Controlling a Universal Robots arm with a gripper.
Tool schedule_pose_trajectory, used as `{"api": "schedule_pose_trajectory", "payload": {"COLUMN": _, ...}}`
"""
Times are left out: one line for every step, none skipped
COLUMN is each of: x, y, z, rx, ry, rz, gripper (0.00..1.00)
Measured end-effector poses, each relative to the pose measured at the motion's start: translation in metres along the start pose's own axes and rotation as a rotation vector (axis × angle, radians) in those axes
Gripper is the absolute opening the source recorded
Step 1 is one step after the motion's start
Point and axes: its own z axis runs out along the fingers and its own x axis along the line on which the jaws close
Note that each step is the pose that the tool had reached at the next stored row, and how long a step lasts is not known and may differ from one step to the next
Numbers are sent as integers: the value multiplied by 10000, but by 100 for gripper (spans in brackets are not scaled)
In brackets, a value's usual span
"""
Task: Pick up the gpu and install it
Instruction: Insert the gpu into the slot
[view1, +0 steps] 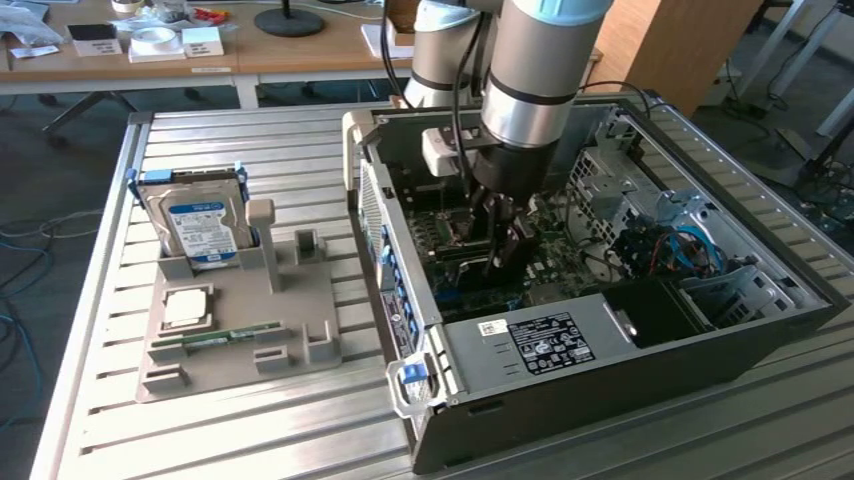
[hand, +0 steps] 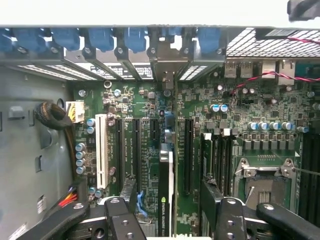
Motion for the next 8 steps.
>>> {"api": "schedule_pose_trajectory", "payload": {"x": 0, "y": 0, "z": -16, "rx": 0, "ry": 0, "rz": 0, "gripper": 64}}
{"api": "schedule_pose_trajectory", "payload": {"x": 0, "y": 0, "z": -35, "rx": 0, "ry": 0, "rz": 0, "gripper": 64}}
{"api": "schedule_pose_trajectory", "payload": {"x": 0, "y": -1, "z": -52, "rx": 0, "ry": 0, "rz": 0, "gripper": 64}}
{"api": "schedule_pose_trajectory", "payload": {"x": 0, "y": -1, "z": -68, "rx": 1, "ry": 0, "rz": 0, "gripper": 64}}
{"api": "schedule_pose_trajectory", "payload": {"x": 0, "y": -1, "z": -79, "rx": 0, "ry": 0, "rz": 0, "gripper": 64}}
{"api": "schedule_pose_trajectory", "payload": {"x": 0, "y": -1, "z": -90, "rx": 0, "ry": 0, "rz": 0, "gripper": 64}}
{"api": "schedule_pose_trajectory", "payload": {"x": 0, "y": -1, "z": -102, "rx": 0, "ry": 0, "rz": 0, "gripper": 64}}
{"api": "schedule_pose_trajectory", "payload": {"x": 0, "y": -2, "z": -115, "rx": 1, "ry": -1, "rz": 0, "gripper": 64}}
